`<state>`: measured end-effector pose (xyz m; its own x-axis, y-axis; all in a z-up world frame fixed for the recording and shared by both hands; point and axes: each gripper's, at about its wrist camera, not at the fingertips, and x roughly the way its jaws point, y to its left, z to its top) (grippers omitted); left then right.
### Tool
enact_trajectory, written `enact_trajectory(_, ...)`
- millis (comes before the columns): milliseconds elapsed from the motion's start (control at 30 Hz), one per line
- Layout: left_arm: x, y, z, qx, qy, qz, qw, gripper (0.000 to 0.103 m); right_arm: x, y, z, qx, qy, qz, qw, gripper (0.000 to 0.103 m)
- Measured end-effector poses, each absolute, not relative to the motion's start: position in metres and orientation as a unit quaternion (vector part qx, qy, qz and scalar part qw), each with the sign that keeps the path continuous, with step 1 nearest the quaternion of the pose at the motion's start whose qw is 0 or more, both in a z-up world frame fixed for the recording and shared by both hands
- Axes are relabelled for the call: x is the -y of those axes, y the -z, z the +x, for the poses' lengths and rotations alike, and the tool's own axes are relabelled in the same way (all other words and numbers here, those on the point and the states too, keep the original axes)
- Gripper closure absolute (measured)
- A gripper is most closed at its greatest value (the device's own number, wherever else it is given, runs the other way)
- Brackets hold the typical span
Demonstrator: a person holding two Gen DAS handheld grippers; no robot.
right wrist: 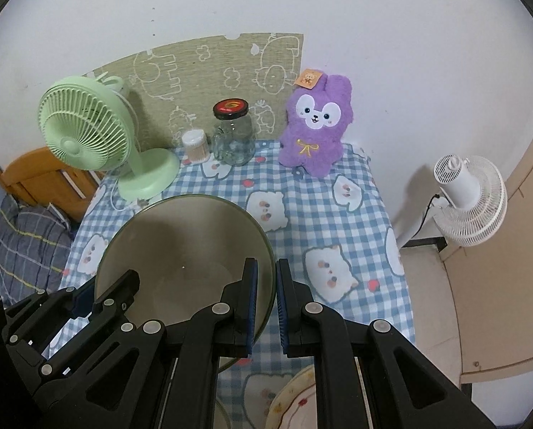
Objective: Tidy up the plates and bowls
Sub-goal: 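Carry the green-rimmed bowl with both grippers toward the white floral plate stack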
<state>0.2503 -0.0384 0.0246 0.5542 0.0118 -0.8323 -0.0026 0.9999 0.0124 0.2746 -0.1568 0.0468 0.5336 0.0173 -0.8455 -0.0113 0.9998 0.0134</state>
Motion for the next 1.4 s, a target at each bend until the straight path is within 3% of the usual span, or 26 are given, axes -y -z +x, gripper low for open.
enact_trajectory(1400,0.004,0.042,0.131,-0.521,0.016,0.019,0.853,0.092,0.116,0.016,0.144,-0.538,0.013,0.008,0.843,0.09)
